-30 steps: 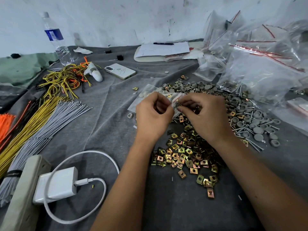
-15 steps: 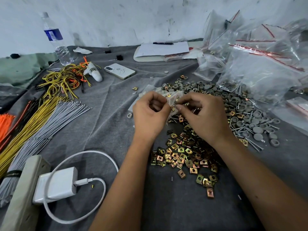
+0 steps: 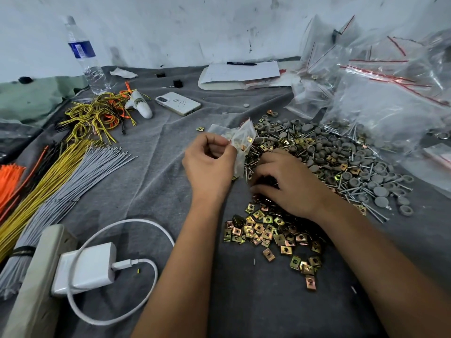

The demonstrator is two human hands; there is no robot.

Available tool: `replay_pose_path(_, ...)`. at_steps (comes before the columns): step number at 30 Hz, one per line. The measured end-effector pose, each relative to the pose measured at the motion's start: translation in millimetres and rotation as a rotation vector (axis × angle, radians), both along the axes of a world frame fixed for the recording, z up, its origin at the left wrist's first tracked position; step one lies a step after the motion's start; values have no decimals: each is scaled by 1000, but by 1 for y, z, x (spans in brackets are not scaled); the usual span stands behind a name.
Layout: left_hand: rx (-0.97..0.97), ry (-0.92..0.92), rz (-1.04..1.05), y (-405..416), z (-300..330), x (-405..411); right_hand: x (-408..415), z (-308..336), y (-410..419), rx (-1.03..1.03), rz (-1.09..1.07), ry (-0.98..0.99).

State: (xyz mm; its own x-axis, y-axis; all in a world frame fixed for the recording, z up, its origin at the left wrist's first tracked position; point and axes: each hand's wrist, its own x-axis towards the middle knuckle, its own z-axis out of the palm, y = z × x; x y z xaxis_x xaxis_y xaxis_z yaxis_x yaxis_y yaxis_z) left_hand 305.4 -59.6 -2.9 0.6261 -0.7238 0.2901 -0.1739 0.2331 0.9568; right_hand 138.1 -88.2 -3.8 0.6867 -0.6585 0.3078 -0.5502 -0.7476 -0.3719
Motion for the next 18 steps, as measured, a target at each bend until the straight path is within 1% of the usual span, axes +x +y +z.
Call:
replay_pose_path(2,12,-24,-22,-1,-2,0,0,2,2,6,-62,-176)
replay_pose_path(4,16,-47,-86,-1,-5,-1,-1,6,4,-18,-126,-368)
replay_pose_path(6,27,-114,-167,-1,-6,-4,-2,8,4,-83,-172,-461)
replay_pose_path(8,45,-177,-215,-2,-7,-6,-4,9,3,-113,-204,-484)
replay_pose_path(11,48,-203,-246,-1,-7,-9,-4,8,2,-132,-225,-483)
replay_pose_path(15,41,-167,-268,1,-4,-9,-4,7,1,-149,-212,-478)
replay_pose_path(18,37,-112,-271,1,-3,-9,-3,7,2,-125,-224,-525)
